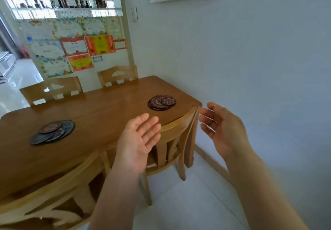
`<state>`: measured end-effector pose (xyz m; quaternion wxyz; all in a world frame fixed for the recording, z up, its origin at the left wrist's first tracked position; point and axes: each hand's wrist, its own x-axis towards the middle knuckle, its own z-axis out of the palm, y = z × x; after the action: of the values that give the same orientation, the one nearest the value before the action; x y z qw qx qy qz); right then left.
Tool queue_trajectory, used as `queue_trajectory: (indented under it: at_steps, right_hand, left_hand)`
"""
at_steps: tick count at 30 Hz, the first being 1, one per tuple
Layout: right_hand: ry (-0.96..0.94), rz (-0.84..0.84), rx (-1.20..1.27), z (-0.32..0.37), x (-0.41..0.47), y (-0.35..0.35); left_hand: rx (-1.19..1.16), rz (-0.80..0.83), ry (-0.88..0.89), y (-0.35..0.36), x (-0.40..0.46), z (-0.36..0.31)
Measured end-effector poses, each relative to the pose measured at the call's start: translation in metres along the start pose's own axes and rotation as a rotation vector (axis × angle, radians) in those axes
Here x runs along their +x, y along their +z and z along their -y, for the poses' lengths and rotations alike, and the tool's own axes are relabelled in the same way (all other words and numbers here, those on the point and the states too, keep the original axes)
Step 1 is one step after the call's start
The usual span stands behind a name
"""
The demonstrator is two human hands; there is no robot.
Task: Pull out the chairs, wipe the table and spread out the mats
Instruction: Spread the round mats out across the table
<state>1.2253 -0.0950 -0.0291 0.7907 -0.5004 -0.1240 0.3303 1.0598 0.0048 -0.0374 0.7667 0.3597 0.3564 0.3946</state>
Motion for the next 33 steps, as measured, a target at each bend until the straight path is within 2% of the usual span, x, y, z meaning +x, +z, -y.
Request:
queue_trajectory:
  at_steps: [9, 20, 26, 33]
  right_hand:
    - [0.049, 0.089, -0.025, -0.030, 0.121, 0.068]
    - [0.129, 0.158, -0.123, -0.046, 0.309, 0.136]
    - [0.229, 0.101, -0.160, -0.087, 0.400, 0.158]
    - [0.336, -0.058, -0.240, -0.141, 0.479, 0.151]
  left_hand:
    - [-0.043, -0.128, 0.034, -0.007, 0.113, -0.022]
    - [-0.139, -0.229, 0.002, 0.027, 0.283, -0.043]
    - [-0.087, -0.268, -0.102, 0.012, 0.374, -0.033]
    - [0.011, -0.269, -0.266, 0.003, 0.479, -0.006]
